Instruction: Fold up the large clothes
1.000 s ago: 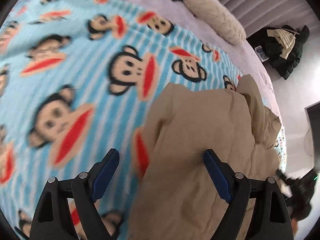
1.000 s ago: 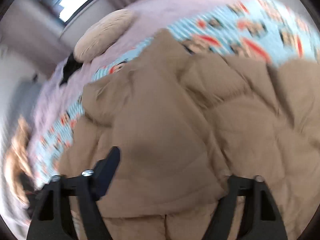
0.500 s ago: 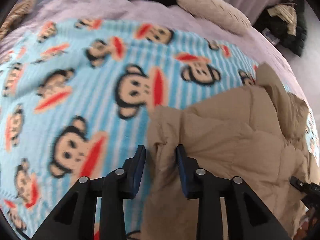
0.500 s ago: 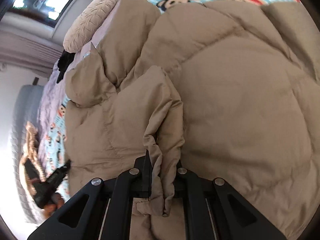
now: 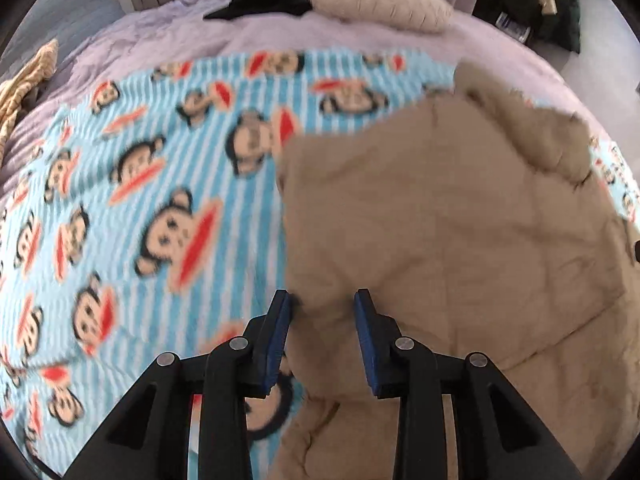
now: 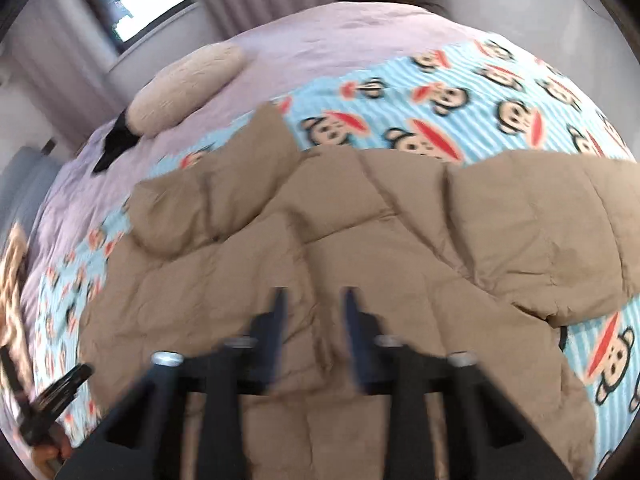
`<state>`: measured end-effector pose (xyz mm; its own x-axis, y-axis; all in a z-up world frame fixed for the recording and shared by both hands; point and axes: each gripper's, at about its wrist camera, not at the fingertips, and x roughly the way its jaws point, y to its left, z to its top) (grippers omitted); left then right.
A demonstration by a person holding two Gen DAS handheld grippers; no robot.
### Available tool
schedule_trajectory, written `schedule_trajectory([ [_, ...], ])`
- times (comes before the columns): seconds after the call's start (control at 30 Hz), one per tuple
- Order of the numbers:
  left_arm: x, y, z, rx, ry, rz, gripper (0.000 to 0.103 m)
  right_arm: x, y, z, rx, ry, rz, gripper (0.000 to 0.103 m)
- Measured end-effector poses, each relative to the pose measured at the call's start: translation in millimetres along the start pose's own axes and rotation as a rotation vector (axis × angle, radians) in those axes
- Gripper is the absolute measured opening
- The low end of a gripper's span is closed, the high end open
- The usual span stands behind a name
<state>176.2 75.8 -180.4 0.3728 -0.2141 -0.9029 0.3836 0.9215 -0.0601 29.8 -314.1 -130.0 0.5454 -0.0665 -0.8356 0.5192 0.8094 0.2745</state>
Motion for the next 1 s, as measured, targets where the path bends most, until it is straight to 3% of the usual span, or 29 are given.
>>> schedule_trajectory([
  [0.1,9.1,-2.0,-4.2,-0.020,0.004,0.016,0.035,18.2,16.9,-10.0,-0.107,0.080,0.037,0.011],
  [0.2,8.6,-3.7,-0.8,-0.036,0.020,0.037,0.035,48.3,17.9,-21.7,-0.148,0.155,-0.037,0.011],
  [0.33,-11.8,-14.6,3.2,0.014,0.010,0.074,0.035,42.7,-11.7,-14.9,-0.016,0.164,-0.065,0.011],
  [0.47,-36.1,-36.5,-0.8,0.059,0.018,0.047,0.035,17.6,-50.5,-11.9,0.120,0.183,0.036,0.013],
  [0.53,-45.2,-51.1,-4.0,0.078,0.025,0.030,0.035,8.8,-63.4,-17.3,0.155,0.194,0.061,0.022],
  [0.6,-54.7,-68.6,-7.7,0.101,0.022,0.016,0.035,-4.8,-77.8,-26.4,0.197,0.197,0.083,0.051],
  [0.63,-58.5,-79.0,-9.8,0.113,0.021,0.008,0.035,-8.6,-80.4,-30.6,0.211,0.193,0.087,0.055],
  [0.67,-61.3,-89.8,-12.1,0.122,0.026,-0.002,0.049,-15.5,-88.3,-34.5,0.230,0.187,0.095,0.056],
  [0.7,-63.2,-98.7,-14.4,0.126,0.030,-0.007,0.070,-18.6,-91.8,-39.4,0.238,0.191,0.097,0.056],
  [0.73,-66.1,-108.9,-16.7,0.126,0.027,-0.010,0.101,-21.0,-96.4,-42.6,0.248,0.197,0.100,0.056],
  [0.8,-75.3,-133.0,-22.0,0.147,-0.010,-0.016,0.103,-23.9,-109.9,-51.8,0.286,0.211,0.115,0.062],
  [0.93,-72.4,-173.5,-27.6,0.185,0.033,-0.038,0.103,-38.9,-140.4,-64.4,0.343,0.203,0.116,0.067],
  [1.0,-70.8,-194.3,-29.8,0.204,0.042,-0.038,0.103,-46.6,-159.4,-65.2,0.377,0.188,0.123,0.079],
])
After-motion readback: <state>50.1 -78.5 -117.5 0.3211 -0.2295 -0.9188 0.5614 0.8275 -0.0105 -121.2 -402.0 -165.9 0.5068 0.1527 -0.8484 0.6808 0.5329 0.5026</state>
